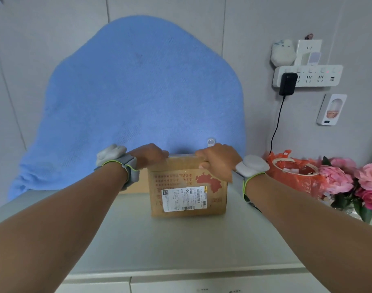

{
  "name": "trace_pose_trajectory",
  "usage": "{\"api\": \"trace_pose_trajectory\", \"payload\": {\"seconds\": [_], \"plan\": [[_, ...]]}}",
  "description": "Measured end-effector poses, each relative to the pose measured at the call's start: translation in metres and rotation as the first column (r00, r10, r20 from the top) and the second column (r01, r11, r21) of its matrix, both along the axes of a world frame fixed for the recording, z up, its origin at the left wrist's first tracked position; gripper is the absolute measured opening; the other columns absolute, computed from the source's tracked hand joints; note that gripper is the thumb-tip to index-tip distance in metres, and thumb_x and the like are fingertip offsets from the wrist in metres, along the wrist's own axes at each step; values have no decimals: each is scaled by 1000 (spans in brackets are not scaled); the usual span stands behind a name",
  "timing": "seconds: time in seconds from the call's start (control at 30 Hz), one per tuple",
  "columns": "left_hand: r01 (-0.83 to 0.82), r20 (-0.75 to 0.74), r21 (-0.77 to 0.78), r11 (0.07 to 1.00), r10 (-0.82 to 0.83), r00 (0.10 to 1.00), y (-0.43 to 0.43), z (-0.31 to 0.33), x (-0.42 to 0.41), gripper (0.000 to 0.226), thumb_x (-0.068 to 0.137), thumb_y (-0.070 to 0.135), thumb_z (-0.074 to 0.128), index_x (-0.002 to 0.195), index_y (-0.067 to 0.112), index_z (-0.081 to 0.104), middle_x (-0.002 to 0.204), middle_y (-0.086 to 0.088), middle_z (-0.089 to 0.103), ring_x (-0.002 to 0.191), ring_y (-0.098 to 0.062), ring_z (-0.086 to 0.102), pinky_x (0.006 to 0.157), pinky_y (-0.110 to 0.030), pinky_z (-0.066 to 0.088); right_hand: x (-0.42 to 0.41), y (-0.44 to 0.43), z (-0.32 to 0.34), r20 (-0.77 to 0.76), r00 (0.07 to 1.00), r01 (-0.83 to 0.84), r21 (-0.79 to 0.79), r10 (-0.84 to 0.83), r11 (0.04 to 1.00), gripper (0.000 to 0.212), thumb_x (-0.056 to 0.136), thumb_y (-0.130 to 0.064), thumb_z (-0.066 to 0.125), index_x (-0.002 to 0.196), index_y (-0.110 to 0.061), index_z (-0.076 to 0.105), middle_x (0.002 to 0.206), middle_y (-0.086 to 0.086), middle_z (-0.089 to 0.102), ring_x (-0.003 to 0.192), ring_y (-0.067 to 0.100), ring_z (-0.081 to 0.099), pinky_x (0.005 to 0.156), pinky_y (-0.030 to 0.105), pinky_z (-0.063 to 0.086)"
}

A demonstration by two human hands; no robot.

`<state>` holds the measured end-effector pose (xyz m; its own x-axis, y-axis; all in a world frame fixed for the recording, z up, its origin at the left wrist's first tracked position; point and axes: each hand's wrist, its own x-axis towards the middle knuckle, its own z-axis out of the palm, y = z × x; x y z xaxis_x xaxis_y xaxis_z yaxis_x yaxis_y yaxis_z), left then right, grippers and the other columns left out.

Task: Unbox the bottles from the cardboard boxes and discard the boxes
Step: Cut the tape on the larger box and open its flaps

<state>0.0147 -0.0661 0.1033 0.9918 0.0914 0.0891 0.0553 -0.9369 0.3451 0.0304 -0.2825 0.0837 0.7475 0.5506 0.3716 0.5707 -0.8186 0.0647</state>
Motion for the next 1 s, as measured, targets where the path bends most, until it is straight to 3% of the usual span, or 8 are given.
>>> {"api": "trace_pose_trajectory", "payload": {"seconds": [0.03,0.17,0.27,0.43,0.57,0.73,0.83,1.0], "plan": [[25,-31,33,999,-24,999,-3,-1,-2,42,102,31,35,120,4,61,120,-11,61,103,-28,58,79,-32,43,-3,-2,-5,2,1000,-6,13,6,1000,17,97,-35,49,82,-28,53,67,-11,51,73,20,55,55,26,34],[115,-65,123,986,-108,992,-7,-20,-8,44,103,33,33,144,21,43,141,-9,51,126,-26,49,99,-35,36,-17,-6,-13,-163,984,-27,272,74,962,55,94,-64,30,105,-31,72,94,-7,74,85,14,68,83,34,52],[105,-13,234,967,-105,994,-4,-43,-8,50,103,41,29,152,28,26,149,-9,37,137,-30,35,109,-46,29,-13,-13,-19,-211,974,-2,366,85,931,31,92,-47,55,104,-24,72,109,-1,68,101,18,63,95,41,48],[83,202,320,944,-154,967,2,-59,-14,49,100,50,32,144,28,34,141,-1,38,131,-24,35,106,-47,29,-8,-19,-38,-177,984,57,314,-1,948,46,80,-54,68,116,-27,57,121,-3,49,116,19,43,99,39,41],[-55,412,129,990,-3,911,4,-50,-13,53,90,42,59,137,24,41,134,-3,42,125,-26,40,105,-41,32,-3,-20,-41,-186,982,58,394,18,917,59,73,-53,75,121,-27,53,120,-4,46,118,19,41,101,38,40],[-23,220,-131,991,51,974,13,-41,10,79,88,32,70,151,13,27,150,-11,39,137,-30,39,111,-41,35,6,-19,-43,-240,966,193,416,-97,889,93,61,-62,79,138,-30,39,133,-1,41,129,21,36,109,44,34],[10,104,-143,990,5,995,17,-41,28,82,89,37,68,153,10,24,152,-10,38,137,-28,41,109,-35,35,13,-22,-48,-323,941,253,468,-103,847,111,58,-62,82,148,-25,27,143,2,35,137,24,29,112,48,31],[-35,215,-184,982,75,974,20,-48,41,58,89,32,69,139,8,52,140,-11,54,128,-27,50,107,-36,39,23,-27,-56,-353,934,243,536,-46,808,113,56,-60,84,148,-24,29,142,1,35,136,20,30,113,44,33]]}}
